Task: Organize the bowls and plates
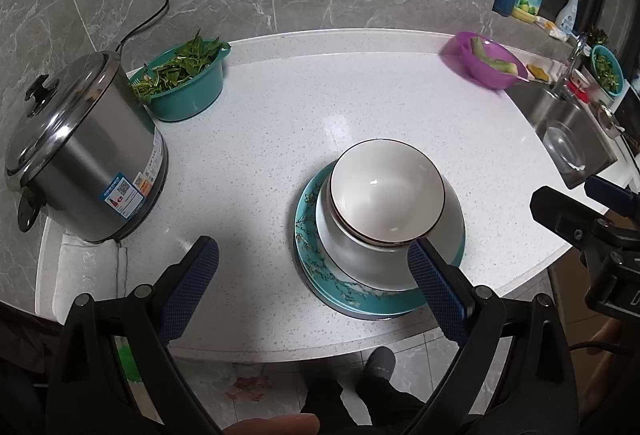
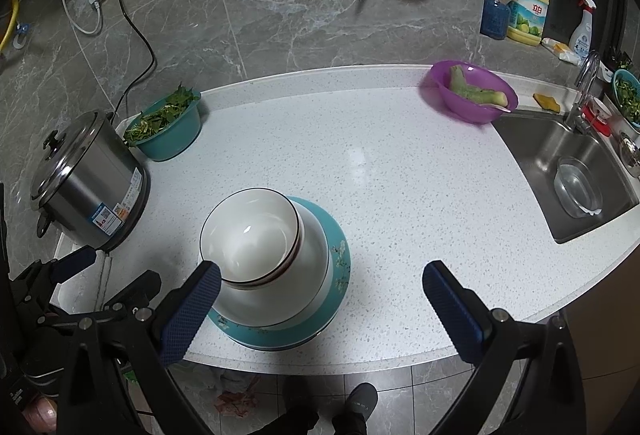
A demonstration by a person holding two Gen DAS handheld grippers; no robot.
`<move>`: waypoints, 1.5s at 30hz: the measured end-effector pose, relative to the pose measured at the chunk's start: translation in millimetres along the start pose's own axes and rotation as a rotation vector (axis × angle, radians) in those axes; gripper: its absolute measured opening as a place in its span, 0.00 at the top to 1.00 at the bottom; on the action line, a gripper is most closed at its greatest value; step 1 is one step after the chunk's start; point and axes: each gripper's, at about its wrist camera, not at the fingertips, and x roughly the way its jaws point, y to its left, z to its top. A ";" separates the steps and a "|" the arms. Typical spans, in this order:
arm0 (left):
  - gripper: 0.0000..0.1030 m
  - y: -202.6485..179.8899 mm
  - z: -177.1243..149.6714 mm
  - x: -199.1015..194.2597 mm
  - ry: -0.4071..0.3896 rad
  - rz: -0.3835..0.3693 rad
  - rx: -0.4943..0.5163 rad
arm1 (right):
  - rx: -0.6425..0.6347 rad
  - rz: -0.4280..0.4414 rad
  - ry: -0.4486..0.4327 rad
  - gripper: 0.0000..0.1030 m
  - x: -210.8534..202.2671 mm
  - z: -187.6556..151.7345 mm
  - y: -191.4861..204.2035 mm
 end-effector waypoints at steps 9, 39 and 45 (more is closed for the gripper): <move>0.07 1.5 0.6 1.5 0.001 0.003 -0.001 | 0.001 0.001 0.000 0.00 -1.0 -1.5 1.5; 0.07 1.9 0.3 2.4 0.003 0.004 -0.002 | -0.001 0.001 0.005 0.00 -1.1 -2.3 4.4; 0.07 1.7 0.2 2.4 0.003 0.004 -0.001 | -0.002 0.001 0.007 0.00 -0.4 -2.2 4.4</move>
